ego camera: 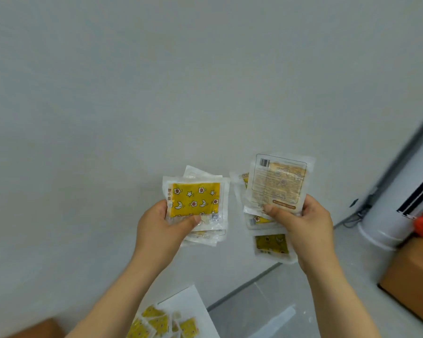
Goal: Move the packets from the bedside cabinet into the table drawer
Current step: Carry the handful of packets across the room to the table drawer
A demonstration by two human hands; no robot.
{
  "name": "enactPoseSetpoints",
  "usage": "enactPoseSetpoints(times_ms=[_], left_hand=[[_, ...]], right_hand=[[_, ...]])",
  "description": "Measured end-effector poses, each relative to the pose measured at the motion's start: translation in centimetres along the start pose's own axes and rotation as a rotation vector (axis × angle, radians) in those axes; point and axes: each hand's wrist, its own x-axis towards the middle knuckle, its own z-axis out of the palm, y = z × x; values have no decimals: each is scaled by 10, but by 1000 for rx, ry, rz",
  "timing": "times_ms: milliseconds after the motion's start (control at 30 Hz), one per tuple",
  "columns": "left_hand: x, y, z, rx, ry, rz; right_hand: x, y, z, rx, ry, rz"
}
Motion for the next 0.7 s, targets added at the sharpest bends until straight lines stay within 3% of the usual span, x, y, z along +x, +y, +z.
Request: enactPoseSetpoints(times_ms=[400, 700], left_hand=[[-59, 135, 208, -177, -318, 259], [-132, 192, 381, -297, -598, 318]], right_hand=[[4, -58, -254, -27, 338, -197], [-14, -56, -437, -146, 616, -232]])
